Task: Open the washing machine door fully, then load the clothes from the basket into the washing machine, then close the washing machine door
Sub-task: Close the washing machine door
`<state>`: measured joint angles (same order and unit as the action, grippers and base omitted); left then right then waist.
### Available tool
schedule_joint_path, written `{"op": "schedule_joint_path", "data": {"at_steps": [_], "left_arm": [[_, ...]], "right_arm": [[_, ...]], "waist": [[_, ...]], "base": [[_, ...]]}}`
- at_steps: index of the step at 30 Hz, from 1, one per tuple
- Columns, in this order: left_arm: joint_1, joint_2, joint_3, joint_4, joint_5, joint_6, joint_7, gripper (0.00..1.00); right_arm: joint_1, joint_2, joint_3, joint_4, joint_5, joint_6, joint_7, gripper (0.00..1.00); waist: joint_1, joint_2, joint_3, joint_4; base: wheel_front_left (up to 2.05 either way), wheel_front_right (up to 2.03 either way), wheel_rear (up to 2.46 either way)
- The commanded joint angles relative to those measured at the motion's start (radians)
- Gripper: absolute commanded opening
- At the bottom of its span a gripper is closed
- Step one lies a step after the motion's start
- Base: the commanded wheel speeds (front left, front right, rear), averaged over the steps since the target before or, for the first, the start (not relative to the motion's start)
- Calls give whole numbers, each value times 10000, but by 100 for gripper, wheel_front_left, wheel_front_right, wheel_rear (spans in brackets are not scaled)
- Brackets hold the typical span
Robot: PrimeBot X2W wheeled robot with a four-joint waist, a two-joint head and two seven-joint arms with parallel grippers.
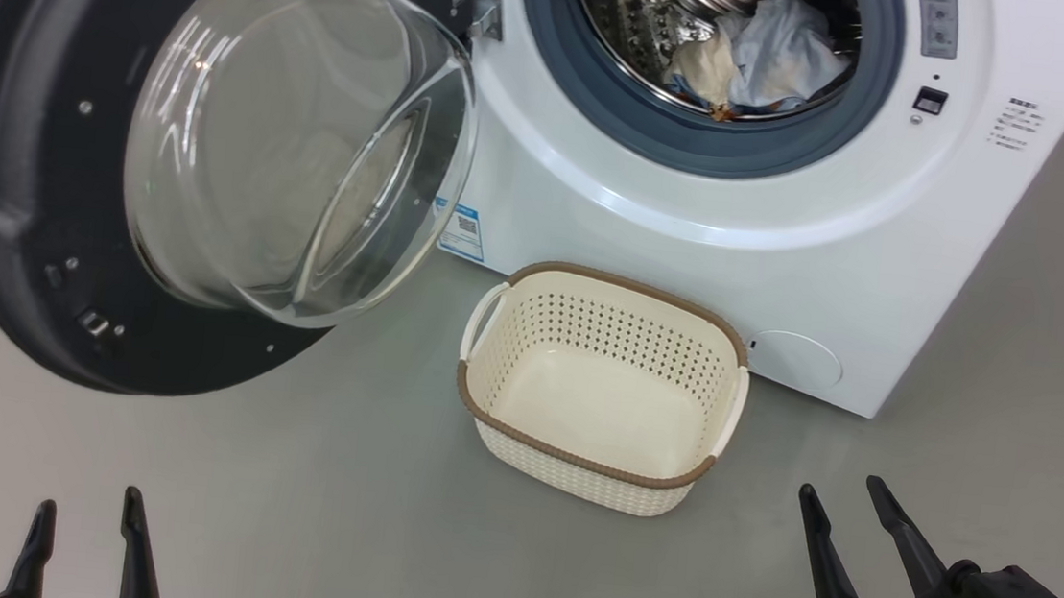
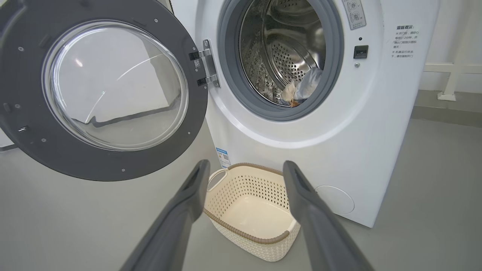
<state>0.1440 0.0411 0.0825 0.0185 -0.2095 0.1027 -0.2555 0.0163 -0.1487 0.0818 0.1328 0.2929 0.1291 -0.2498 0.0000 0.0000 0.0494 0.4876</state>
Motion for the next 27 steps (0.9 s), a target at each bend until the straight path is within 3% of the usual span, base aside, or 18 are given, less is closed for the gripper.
{"op": "schedule_joint_path", "data": {"at_steps": [1, 27], "left_arm": [[-170, 91, 297, -193, -31, 76, -63, 100], [70, 91, 352, -340, -109, 390, -63, 100]], "right_arm": [[-337, -60, 255, -215, -58, 16, -120, 100], [-529, -209, 604, -12, 77, 16, -103, 100]], "waist": [[0, 0, 53, 156], [0, 0, 58, 324]], "base": [[0, 0, 0], [0, 0, 0]]}}
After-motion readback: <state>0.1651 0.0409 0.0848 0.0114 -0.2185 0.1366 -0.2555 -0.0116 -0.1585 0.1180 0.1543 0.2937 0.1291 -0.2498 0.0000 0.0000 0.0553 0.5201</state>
